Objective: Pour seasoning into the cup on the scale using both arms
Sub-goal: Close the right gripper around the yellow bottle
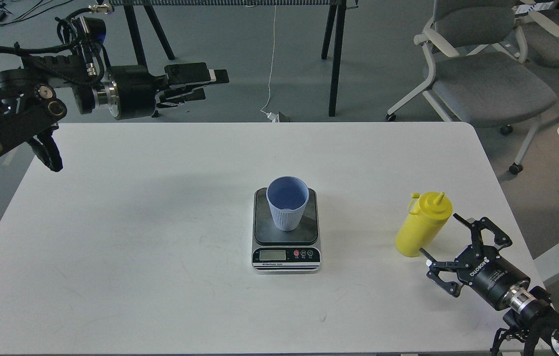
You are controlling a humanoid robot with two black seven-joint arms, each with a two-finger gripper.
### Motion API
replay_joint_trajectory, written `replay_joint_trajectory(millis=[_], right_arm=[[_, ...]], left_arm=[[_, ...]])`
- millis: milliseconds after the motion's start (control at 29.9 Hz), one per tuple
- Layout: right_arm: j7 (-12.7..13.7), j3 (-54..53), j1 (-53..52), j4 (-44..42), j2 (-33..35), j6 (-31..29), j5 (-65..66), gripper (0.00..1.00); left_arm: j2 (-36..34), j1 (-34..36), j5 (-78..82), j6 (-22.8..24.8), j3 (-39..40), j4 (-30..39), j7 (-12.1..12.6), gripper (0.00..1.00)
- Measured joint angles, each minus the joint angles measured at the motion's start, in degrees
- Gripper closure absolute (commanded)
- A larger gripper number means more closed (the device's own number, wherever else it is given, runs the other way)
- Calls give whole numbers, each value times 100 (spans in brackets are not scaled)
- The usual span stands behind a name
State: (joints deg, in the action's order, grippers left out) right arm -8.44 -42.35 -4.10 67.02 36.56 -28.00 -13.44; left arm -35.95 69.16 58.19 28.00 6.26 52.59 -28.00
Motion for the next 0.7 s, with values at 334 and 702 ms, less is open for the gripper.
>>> replay_joint_trajectory(millis=[334, 702], right_arm=[[-18, -91, -71, -70, -99, 0, 8, 1], [-19, -107, -162, -219, -282, 0, 9, 1]], left_arm=[[22, -27, 0, 0, -1, 2, 0, 1], [127, -76, 87, 0, 4, -1, 0, 1]])
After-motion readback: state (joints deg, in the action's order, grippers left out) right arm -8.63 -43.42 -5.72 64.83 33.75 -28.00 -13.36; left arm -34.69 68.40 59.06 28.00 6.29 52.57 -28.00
